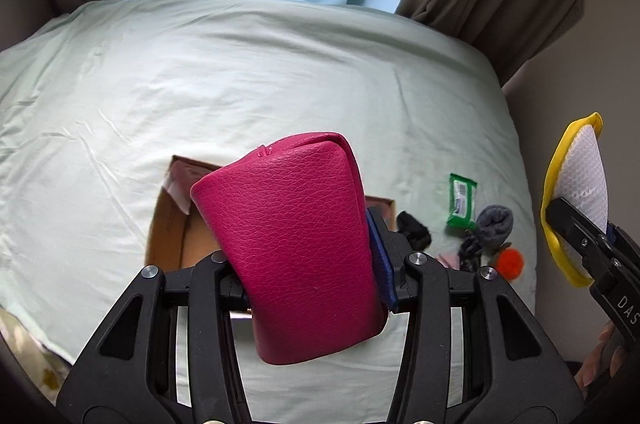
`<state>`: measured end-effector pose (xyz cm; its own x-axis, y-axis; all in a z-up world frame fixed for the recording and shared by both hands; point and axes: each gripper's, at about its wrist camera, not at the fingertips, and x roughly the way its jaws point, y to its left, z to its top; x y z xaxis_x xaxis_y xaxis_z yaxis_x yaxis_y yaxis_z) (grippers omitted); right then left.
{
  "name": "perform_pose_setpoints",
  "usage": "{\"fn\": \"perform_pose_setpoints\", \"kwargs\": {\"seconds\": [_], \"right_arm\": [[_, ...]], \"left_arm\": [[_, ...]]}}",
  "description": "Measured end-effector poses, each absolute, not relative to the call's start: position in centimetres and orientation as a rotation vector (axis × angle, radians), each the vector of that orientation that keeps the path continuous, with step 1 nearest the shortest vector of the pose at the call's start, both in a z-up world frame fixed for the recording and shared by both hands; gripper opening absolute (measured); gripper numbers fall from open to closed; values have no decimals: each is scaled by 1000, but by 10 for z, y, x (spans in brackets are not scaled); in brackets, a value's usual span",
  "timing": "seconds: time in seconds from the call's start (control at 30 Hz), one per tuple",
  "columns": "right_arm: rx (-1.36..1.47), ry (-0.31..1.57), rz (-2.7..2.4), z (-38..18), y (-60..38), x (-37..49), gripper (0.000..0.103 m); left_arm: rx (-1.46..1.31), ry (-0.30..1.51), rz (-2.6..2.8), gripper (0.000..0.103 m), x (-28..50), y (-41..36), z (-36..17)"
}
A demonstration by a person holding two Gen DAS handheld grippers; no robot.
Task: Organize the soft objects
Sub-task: 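Lift the pink pouch and mesh pad and carry both over the cardboard box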
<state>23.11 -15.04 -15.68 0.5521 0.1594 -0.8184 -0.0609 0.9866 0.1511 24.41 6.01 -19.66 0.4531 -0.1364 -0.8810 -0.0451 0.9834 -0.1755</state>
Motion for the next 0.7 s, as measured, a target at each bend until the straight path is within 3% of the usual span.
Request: {"fn": "perform_pose_setpoints", "kwargs": {"seconds": [0.3, 0.7], "right_arm": [[161, 1124, 97, -214, -68, 238, 46], [299, 1342, 50, -322, -35, 260, 46]], "left_arm": [[-57, 1191, -121, 41, 252, 129, -252], [133, 1330, -242, 41, 278, 132, -353]]}}
